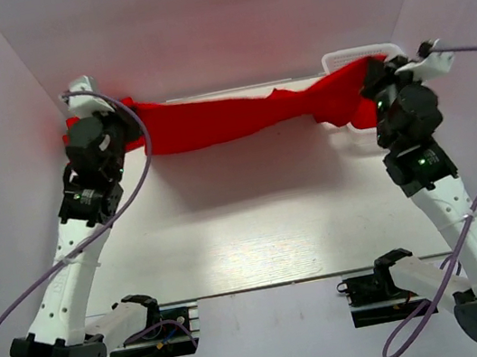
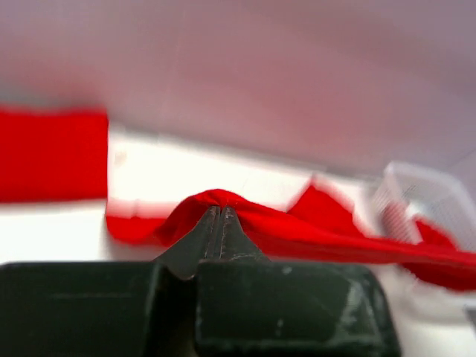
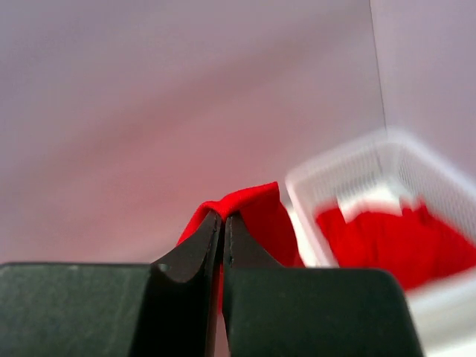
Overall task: Fold and stack the t-shirts
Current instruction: Flatten out the tshirt
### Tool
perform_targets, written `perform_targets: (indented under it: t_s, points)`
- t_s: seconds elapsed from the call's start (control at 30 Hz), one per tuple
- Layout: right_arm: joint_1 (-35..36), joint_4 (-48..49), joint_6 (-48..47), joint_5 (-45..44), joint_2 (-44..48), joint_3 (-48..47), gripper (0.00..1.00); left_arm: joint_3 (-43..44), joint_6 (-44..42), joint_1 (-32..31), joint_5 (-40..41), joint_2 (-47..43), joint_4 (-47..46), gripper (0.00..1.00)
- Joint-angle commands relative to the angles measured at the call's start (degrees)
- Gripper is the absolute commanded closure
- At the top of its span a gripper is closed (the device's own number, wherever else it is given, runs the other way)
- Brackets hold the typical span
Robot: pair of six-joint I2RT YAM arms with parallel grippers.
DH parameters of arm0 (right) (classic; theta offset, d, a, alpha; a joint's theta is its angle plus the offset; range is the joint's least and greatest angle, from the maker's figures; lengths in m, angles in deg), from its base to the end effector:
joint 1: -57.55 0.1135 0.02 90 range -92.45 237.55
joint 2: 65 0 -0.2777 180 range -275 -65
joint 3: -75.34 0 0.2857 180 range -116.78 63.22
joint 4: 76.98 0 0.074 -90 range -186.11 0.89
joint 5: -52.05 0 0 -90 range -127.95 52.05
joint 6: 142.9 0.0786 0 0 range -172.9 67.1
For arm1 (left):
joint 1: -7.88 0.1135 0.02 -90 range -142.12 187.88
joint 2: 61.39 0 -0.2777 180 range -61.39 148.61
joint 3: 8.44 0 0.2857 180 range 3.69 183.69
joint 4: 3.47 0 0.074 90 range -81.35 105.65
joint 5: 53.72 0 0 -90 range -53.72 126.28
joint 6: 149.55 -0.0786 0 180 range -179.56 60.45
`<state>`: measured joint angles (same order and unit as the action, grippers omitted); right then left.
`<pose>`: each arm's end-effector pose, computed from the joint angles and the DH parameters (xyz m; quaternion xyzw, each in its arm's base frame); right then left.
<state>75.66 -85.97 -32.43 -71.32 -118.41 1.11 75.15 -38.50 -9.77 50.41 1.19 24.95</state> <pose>0.2588 0.0392 0.4666 0.2352 0.5992 0.0748 0.7616 0.2991 -0.0750 0.4431 -0.1033 0.7429 -0.1298 0.6485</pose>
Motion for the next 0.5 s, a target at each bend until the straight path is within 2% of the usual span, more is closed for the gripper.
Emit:
perform_targets:
  t_s: [0.0,0.03,0.17,0.47]
  points:
    - [0.0,11.9,-8.9,-2.4,-1.2,-8.5,1.00,8.4,-5.4,0.0,0.8,-1.2,-2.4,1.00]
    - [-0.2,12.1,-12.3,-2.0,-2.7,-13.7,1.00,9.9,-7.5,0.0,-0.6,-1.2,-2.4,1.00]
    - [-0.1,14.2,-16.8,-0.8,-5.1,-24.6,1.00,18.2,-12.7,0.0,-4.3,-1.2,-1.8,1.00]
    - [-0.1,12.3,-22.0,6.3,-6.5,-44.2,1.00,36.8,-17.9,0.0,-8.7,-2.5,4.7,1.00]
